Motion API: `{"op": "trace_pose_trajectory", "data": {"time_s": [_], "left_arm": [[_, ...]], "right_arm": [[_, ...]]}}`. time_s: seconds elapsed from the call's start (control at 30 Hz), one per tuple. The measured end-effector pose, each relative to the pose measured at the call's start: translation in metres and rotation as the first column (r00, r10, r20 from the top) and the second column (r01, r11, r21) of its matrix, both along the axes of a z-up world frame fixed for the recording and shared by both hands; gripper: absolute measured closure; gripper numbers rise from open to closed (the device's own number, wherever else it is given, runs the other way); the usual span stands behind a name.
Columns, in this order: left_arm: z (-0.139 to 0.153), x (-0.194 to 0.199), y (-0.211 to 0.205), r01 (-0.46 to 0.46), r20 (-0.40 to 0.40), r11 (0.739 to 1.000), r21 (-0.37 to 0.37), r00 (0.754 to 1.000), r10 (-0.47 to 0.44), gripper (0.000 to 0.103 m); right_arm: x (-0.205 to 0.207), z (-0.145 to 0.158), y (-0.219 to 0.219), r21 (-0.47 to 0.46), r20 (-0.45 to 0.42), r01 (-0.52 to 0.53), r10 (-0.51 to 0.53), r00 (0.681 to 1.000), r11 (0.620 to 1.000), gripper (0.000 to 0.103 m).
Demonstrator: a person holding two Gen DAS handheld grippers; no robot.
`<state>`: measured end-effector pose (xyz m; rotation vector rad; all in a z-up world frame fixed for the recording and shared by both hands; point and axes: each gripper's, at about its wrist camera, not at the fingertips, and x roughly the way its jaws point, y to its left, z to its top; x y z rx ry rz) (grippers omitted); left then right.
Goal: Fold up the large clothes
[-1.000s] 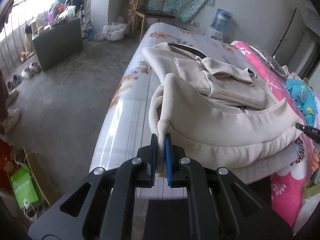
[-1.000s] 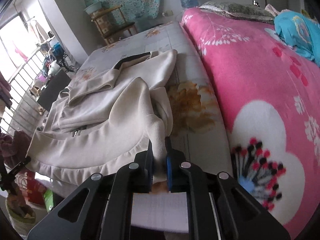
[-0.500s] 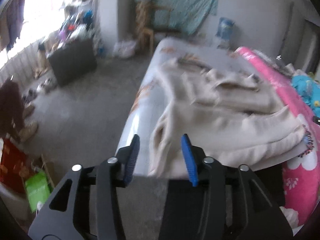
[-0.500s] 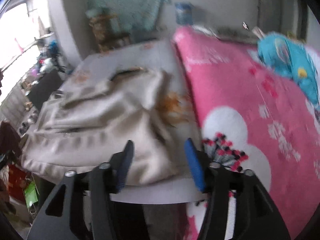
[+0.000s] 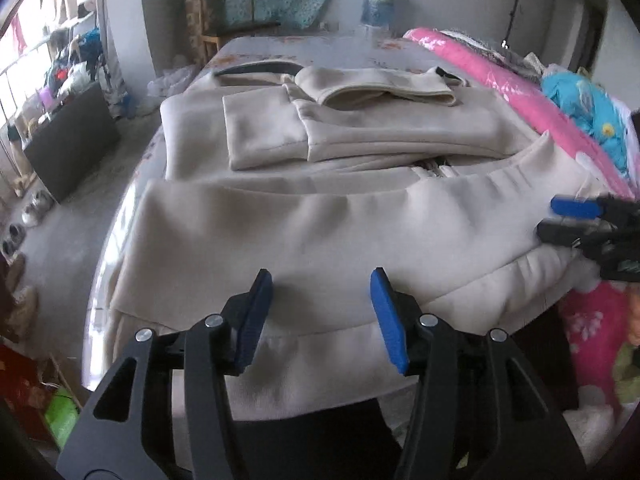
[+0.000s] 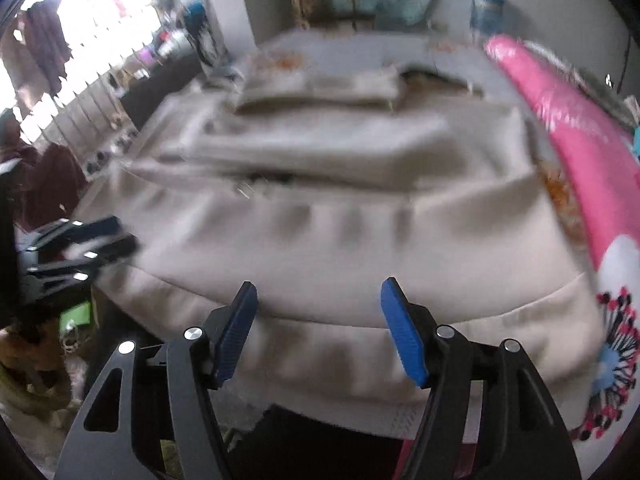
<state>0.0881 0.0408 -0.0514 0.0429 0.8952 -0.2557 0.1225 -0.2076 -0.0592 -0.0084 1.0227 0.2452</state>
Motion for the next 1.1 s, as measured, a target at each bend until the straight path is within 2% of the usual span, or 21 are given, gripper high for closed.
{"op": "trace_pose_trajectory", "data": {"time_s": [0.07,0.17,0.27,0.33,0.37,0.43,0.47,0.5,0.53,0.63,0.77,0.83,0.97,1.0,1.1], "left_arm": [[0.006,-0.001,0.003,0.006,-0.003,0.999,-0.040,1.000,-0.006,0.054],[0.022,-0.004,-0.007,0.109,0.050,0.987,-0.120,0.993,-0.103,0.054],[0.017,0.000,-0.031,0.177,0.034,0.980,-0.087,0.984,-0.175,0.054],[0.001,0.007,-0.046,0.189,-0.014,0.981,-0.047,0.982,-0.190,0.062],[-0.001,0.005,-0.049,0.181,0.004,0.982,-0.045,0.984,-0.181,0.064],[-0.002,0.003,-0.052,0.164,0.025,0.986,-0.001,0.986,-0.164,0.079],[-0.003,0.002,-0.054,0.154,0.041,0.988,0.032,0.987,-0.155,0.088],[-0.003,0.002,-0.055,0.159,0.045,0.987,0.034,0.986,-0.160,0.095],[-0.002,0.002,-0.056,0.162,0.049,0.986,0.037,0.985,-0.164,0.100],[0.005,0.003,-0.055,0.165,0.071,0.986,0.031,0.983,-0.167,0.102],[0.038,0.003,-0.046,0.160,0.176,0.987,0.005,0.972,-0.159,0.102],[0.032,0.009,-0.048,0.154,0.178,0.988,0.026,0.972,-0.156,0.102],[0.003,0.024,-0.054,0.144,0.108,0.989,0.041,0.983,-0.148,0.102],[0.004,0.024,-0.053,0.144,0.110,0.989,0.034,0.983,-0.147,0.102],[0.018,0.018,-0.050,0.136,0.163,0.990,0.030,0.977,-0.139,0.102]], "right_arm": [[0.004,-0.002,-0.002,0.026,-0.016,0.013,-0.013,1.000,1.000,0.040],[0.009,0.009,0.002,0.085,0.001,0.000,-0.001,1.000,0.996,0.040],[0.019,0.011,0.018,0.105,0.000,-0.047,0.048,0.999,0.993,0.045],[0.026,0.005,0.029,0.078,-0.017,-0.067,0.069,0.997,0.995,0.049],[0.030,-0.004,0.035,0.038,-0.041,-0.068,0.069,0.997,0.997,0.052],[0.027,-0.005,0.041,-0.020,-0.011,-0.077,0.077,0.997,0.997,0.067],[0.027,-0.005,0.044,-0.049,-0.008,-0.081,0.081,0.997,0.996,0.092],[0.028,-0.006,0.044,-0.037,-0.019,-0.086,0.086,0.996,0.996,0.095],[0.028,-0.005,0.044,-0.030,-0.019,-0.087,0.086,0.996,0.996,0.096],[0.028,-0.001,0.045,-0.038,-0.007,-0.082,0.082,0.997,0.996,0.099],[0.026,0.031,0.037,0.015,0.085,-0.048,0.046,0.995,0.999,0.099],[0.031,0.030,0.037,0.013,0.100,-0.037,0.036,0.994,0.999,0.100],[0.048,-0.003,0.043,-0.006,0.036,-0.028,0.028,0.999,1.000,0.100],[0.049,-0.006,0.042,0.004,0.029,-0.022,0.022,0.999,1.000,0.100],[0.043,0.012,0.044,-0.003,0.090,-0.022,0.022,0.996,1.000,0.100]]}}
